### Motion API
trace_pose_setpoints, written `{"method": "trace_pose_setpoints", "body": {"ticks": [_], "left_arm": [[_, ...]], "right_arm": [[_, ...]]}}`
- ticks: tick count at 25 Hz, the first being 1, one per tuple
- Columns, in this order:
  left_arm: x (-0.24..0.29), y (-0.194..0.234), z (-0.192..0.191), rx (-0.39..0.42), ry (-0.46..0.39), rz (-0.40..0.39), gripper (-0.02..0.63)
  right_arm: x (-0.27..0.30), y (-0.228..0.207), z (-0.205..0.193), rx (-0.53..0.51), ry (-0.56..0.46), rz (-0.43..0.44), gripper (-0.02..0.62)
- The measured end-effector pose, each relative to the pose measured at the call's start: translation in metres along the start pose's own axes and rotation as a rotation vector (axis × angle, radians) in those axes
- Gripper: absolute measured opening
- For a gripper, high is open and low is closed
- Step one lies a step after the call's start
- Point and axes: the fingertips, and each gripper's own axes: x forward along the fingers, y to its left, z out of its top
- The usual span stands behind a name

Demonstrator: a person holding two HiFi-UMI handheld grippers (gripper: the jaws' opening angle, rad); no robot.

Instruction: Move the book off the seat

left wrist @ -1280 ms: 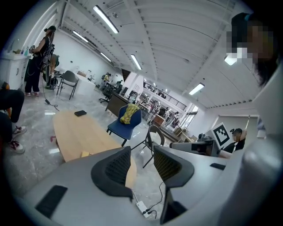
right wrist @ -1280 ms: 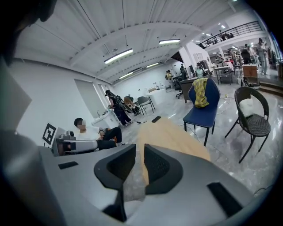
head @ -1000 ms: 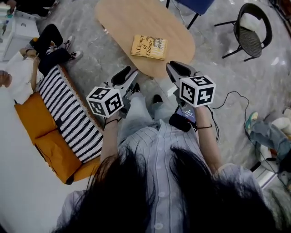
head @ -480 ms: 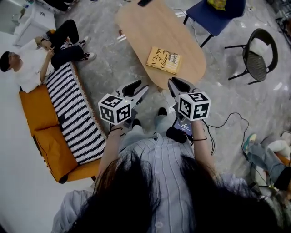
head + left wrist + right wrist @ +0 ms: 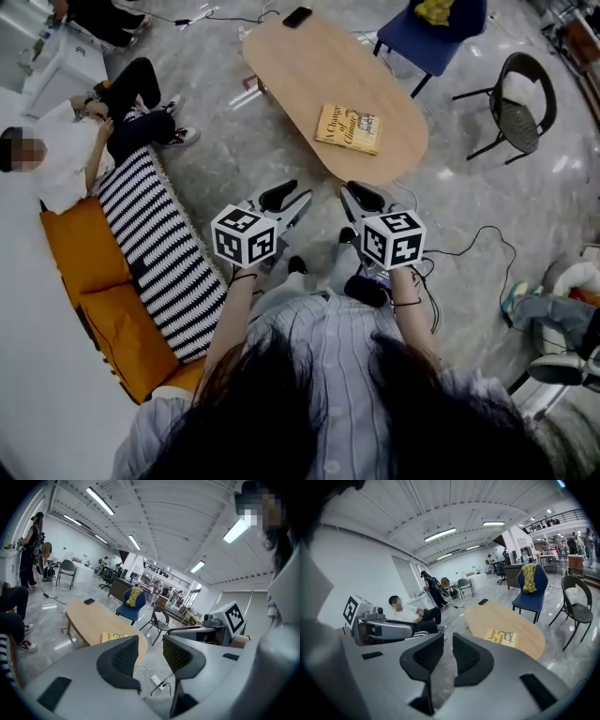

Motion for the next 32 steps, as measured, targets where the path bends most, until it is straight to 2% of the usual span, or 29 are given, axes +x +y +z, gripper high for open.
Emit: {"method": "trace_pose_setpoints", "body": {"ticks": [5,11,22,32], "left_arm": [[-0.031,0.002,-0.018,0.022,0.015,-0.035,0.173],[-0.053,-0.007,-0.030,0.045,0.014,-0.080,0.173],[-0.072,-0.025,-0.041,0.088,0.001,-0.145,0.173],[-0.083,-0.033,-0.046,0.074,-0.045,-0.179,0.173]], "right_arm": [[-0.003,0.038,-0.021,0.019,-0.019,-0.021,0.069],[-0.015,0.062,-0.037,0.023,-0.041,-0.053,0.069],[-0.029,0.086,-0.049,0.021,-0.072,-0.084,0.067],[-0.043,0.097,-0.061,0.009,-0.081,-0.101,0.067]]}}
